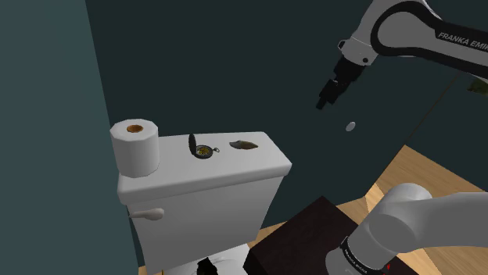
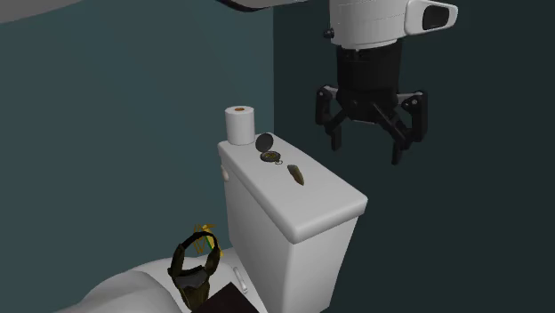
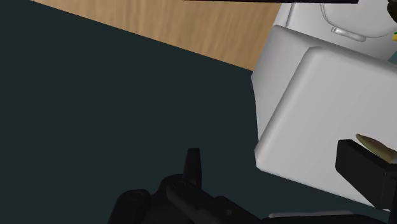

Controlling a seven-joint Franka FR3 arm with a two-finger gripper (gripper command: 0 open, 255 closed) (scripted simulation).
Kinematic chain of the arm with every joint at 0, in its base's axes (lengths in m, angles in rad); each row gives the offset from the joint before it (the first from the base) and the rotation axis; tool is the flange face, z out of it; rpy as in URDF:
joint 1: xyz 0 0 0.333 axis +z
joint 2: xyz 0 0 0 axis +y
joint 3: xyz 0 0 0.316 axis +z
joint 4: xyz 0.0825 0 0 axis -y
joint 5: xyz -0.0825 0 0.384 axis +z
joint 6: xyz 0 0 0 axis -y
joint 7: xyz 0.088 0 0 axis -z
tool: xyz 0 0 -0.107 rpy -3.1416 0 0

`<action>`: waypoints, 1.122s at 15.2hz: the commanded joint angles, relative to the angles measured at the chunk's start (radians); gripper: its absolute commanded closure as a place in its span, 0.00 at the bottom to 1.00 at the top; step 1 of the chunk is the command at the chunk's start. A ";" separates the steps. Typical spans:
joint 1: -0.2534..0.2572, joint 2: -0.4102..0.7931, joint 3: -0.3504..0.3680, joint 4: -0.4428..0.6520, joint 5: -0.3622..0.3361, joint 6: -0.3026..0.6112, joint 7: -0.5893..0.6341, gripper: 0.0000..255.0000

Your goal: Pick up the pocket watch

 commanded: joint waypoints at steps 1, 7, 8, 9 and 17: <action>0.000 0.000 0.000 0.000 0.000 0.000 0.000 0.00; 0.070 0.125 0.060 0.011 0.042 0.098 -0.008 0.00; 0.082 0.147 0.070 0.015 0.049 0.114 -0.009 0.00; 0.093 0.169 0.080 0.020 0.054 0.129 -0.011 0.00; 0.175 0.354 0.164 0.079 0.090 0.237 -0.026 0.00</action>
